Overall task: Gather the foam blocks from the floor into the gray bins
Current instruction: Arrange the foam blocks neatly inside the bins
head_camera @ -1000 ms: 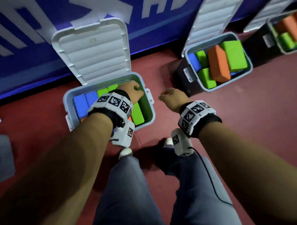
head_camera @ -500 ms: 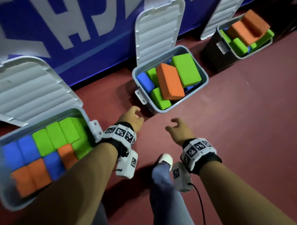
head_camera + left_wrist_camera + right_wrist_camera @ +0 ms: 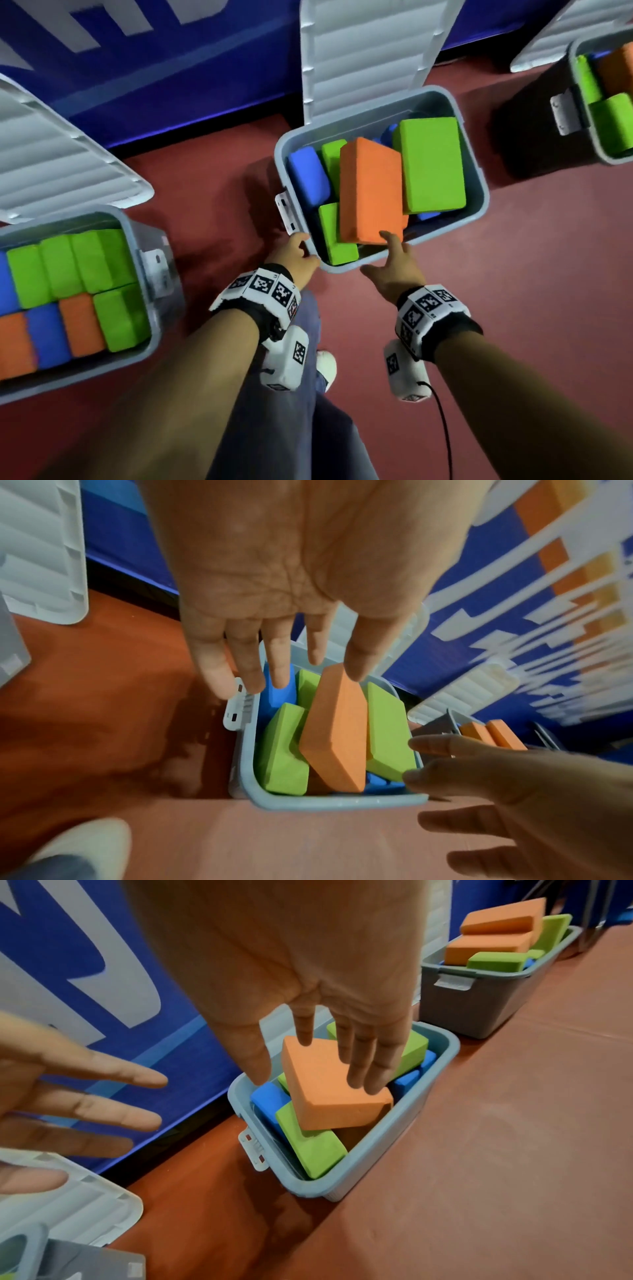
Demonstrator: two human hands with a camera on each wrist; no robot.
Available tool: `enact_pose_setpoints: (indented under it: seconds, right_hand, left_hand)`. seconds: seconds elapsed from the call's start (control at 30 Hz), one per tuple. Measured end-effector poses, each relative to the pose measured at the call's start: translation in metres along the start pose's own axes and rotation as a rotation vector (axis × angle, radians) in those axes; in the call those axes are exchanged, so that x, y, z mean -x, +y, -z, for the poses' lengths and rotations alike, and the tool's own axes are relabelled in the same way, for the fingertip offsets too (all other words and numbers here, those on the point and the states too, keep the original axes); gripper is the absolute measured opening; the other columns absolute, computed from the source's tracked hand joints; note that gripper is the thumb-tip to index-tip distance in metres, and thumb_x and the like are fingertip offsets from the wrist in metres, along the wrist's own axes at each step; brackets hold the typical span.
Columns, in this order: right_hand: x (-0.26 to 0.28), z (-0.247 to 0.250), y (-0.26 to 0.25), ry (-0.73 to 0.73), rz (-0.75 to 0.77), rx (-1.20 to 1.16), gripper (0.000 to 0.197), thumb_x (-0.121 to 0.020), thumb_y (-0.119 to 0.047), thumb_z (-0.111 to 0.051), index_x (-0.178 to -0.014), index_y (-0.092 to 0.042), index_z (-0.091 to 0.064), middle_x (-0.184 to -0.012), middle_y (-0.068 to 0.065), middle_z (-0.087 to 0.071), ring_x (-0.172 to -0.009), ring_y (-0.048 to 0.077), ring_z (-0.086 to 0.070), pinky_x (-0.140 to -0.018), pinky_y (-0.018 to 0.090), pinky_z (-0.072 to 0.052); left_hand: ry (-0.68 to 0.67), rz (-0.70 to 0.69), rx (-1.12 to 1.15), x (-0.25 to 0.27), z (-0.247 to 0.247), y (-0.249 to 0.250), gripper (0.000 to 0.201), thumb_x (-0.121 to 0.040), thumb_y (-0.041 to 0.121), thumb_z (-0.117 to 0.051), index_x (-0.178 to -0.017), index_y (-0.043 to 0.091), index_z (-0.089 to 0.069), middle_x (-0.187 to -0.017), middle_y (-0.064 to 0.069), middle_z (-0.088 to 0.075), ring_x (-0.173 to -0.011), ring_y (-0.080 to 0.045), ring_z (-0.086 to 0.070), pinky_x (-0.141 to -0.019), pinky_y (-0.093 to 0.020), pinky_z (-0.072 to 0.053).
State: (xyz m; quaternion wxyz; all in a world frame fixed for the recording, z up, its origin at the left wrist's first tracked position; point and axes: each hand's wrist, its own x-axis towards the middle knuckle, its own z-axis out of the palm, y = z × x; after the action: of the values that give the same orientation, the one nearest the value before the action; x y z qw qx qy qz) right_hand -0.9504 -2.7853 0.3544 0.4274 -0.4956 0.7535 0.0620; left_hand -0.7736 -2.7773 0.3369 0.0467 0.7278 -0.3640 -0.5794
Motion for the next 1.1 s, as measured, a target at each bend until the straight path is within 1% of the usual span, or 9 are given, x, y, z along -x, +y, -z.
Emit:
enact_pose_setpoints:
  seconds: [0.2,0.33,0.43,0.57,0.7,0.77,0.9,1.0,1.1]
  right_hand:
    - [-0.118,-0.011,-0.039,0.03,0.067,0.306,0.091,-0.079,-0.041,-0.07,-0.148,-0.044,-0.011,-0.158,0.007,0.001,-0.142,0.034,-0.015,-0.106,0.052,-0.034]
    - [-0.176,-0.028,-0.055,-0.075,0.144,0.461,0.089,-0.079,-0.051,-0.067,-0.145,-0.053,-0.007,-0.155,0.003,0.027,-0.145,0.035,0.005,-0.105,0.064,-0.028]
    - [-0.193,-0.045,-0.056,-0.067,0.155,0.551,0.089,-0.074,-0.063,-0.062,-0.142,-0.057,-0.005,-0.15,0.001,0.038,-0.143,0.038,0.016,-0.104,0.066,-0.025]
    - [-0.201,-0.051,-0.044,-0.008,0.198,0.65,0.085,-0.065,-0.075,-0.06,-0.138,-0.048,-0.027,-0.147,0.003,0.04,-0.141,0.04,0.02,-0.103,0.068,-0.023]
    - [-0.212,-0.019,-0.018,-0.005,0.336,0.612,0.071,-0.063,-0.06,-0.066,-0.125,-0.042,-0.036,-0.151,0.001,0.022,-0.142,0.042,0.003,-0.098,0.057,-0.037]
    - [-0.214,-0.006,-0.006,-0.016,0.426,0.618,0.074,-0.063,-0.05,-0.068,-0.129,-0.04,-0.036,-0.148,0.002,0.004,-0.137,0.042,-0.012,-0.091,0.048,-0.042]
    - [-0.214,0.006,0.01,-0.005,0.482,0.463,0.079,-0.059,-0.043,-0.081,-0.128,-0.043,-0.042,-0.157,0.002,0.02,-0.146,0.034,-0.001,-0.105,0.044,-0.036]
    - [-0.208,0.025,0.022,0.049,0.537,0.205,0.073,-0.059,-0.033,-0.08,-0.126,-0.041,-0.05,-0.157,0.01,0.004,-0.144,0.025,-0.015,-0.111,0.016,-0.021]
    - [-0.195,0.045,0.034,0.101,0.534,0.139,0.065,-0.066,-0.03,-0.064,-0.129,-0.038,-0.05,-0.155,0.009,-0.011,-0.136,0.019,-0.031,-0.102,0.01,-0.023]
  left_hand:
    - [0.006,0.053,-0.217,-0.1,-0.011,0.006,0.051,-0.087,0.024,-0.055,-0.137,0.023,-0.044,-0.137,-0.008,-0.051,-0.123,-0.028,-0.05,-0.101,-0.037,-0.041]
    - [-0.079,0.026,-0.298,-0.145,-0.041,0.012,0.053,-0.09,0.028,-0.056,-0.14,0.02,-0.04,-0.139,-0.015,-0.046,-0.126,-0.032,-0.046,-0.103,-0.036,-0.039]
    - [-0.077,0.129,-0.391,-0.16,-0.06,0.007,0.053,-0.091,0.035,-0.051,-0.139,0.016,-0.038,-0.143,-0.014,-0.039,-0.128,-0.034,-0.041,-0.104,-0.04,-0.036]
    - [-0.04,0.195,-0.377,-0.17,-0.083,-0.001,0.059,-0.089,0.038,-0.052,-0.144,0.028,-0.031,-0.154,-0.016,-0.011,-0.13,-0.042,-0.035,-0.105,-0.047,-0.036]
    - [-0.013,0.239,-0.23,-0.18,-0.111,0.003,0.076,-0.083,0.052,-0.051,-0.148,0.031,-0.018,-0.155,-0.015,-0.012,-0.139,-0.04,-0.021,-0.112,-0.05,-0.025]
    - [0.034,0.28,-0.061,-0.184,-0.121,0.007,0.085,-0.074,0.052,-0.057,-0.147,0.032,-0.017,-0.153,-0.014,-0.022,-0.136,-0.038,-0.031,-0.11,-0.047,-0.029]
    - [0.112,0.318,0.086,-0.195,-0.123,0.008,0.079,-0.084,0.036,-0.062,-0.148,0.019,-0.02,-0.147,-0.017,-0.034,-0.127,-0.034,-0.045,-0.103,-0.037,-0.039]
    - [0.157,0.361,0.089,-0.201,-0.122,0.003,0.056,-0.098,0.041,-0.034,-0.145,0.011,-0.03,-0.142,-0.018,-0.041,-0.128,-0.034,-0.043,-0.104,-0.036,-0.034]
    - [0.168,0.438,0.125,-0.208,-0.121,0.006,0.081,-0.088,0.045,-0.057,-0.148,0.014,-0.013,-0.138,-0.016,-0.039,-0.123,-0.034,-0.046,-0.093,-0.034,-0.04]
